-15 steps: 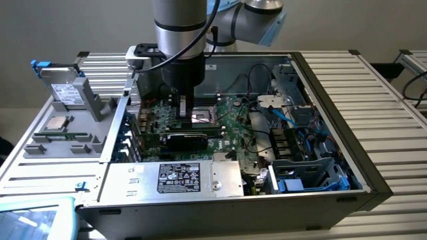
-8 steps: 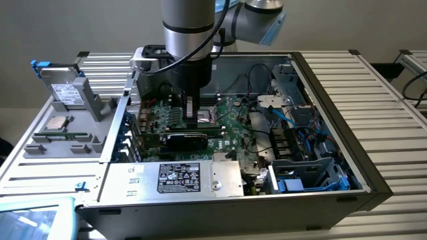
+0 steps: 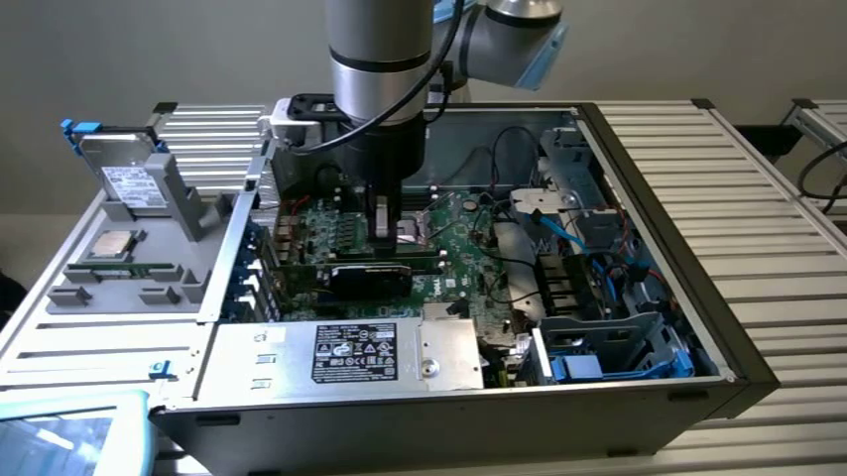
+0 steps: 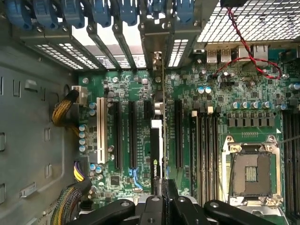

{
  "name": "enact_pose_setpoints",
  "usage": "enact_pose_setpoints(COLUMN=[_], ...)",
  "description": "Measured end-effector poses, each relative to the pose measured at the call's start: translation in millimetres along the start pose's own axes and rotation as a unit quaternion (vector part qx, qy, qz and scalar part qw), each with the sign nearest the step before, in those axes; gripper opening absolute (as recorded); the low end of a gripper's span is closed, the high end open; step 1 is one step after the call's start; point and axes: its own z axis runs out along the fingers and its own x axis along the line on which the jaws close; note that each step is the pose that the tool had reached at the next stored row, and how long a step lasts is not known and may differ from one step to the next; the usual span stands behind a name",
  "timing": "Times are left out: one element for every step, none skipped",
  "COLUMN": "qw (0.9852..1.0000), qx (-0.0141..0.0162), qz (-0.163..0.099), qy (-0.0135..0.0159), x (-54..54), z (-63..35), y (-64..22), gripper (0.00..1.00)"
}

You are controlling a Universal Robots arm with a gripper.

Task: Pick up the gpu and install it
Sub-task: 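Press down on the gpu until it lock into place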

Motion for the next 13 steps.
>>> enact_pose_setpoints(qw=[1.0,1.0,1.0,1.0,1.0,1.0,1.0,1.0,1.0,1.0,1.0,1.0,1.0], qx=[-0.0001,-0.0001,-0.0001,-0.0001,-0.0001,-0.0001,-0.0001,-0.0001,-0.0001,-0.0001,-0.0001,-0.0002,-0.0002], qz=[0.0,0.0,0.0,0.0,0.0,0.0,0.0,0.0,0.0,0.0,0.0,0.0,0.0], qy=[0.0001,0.0001,0.0001,0.0001,0.0001,0.0,0.0,-0.0001,-0.0001,-0.0001,-0.0001,0.0,0.0], x=[0.1,0.2,0.2,0.3,0.2,0.2,0.2,0.2,0.2,0.2,0.2,0.2,0.2], z=[1.6,3.4,5.2,7.0,8.7,10.5,12.1,13.7,14.9,15.2,15.2,15.2,15.2], y=[-0.1,-0.1,-0.1,-0.1,-0.2,-0.3,-0.3,-0.3,-0.4,-0.4,-0.4,-0.4,-0.4], gripper=[0.14,0.14,0.14,0.14,0.14,0.14,0.14,0.14,0.14,0.14,0.14,0.14,0.14])
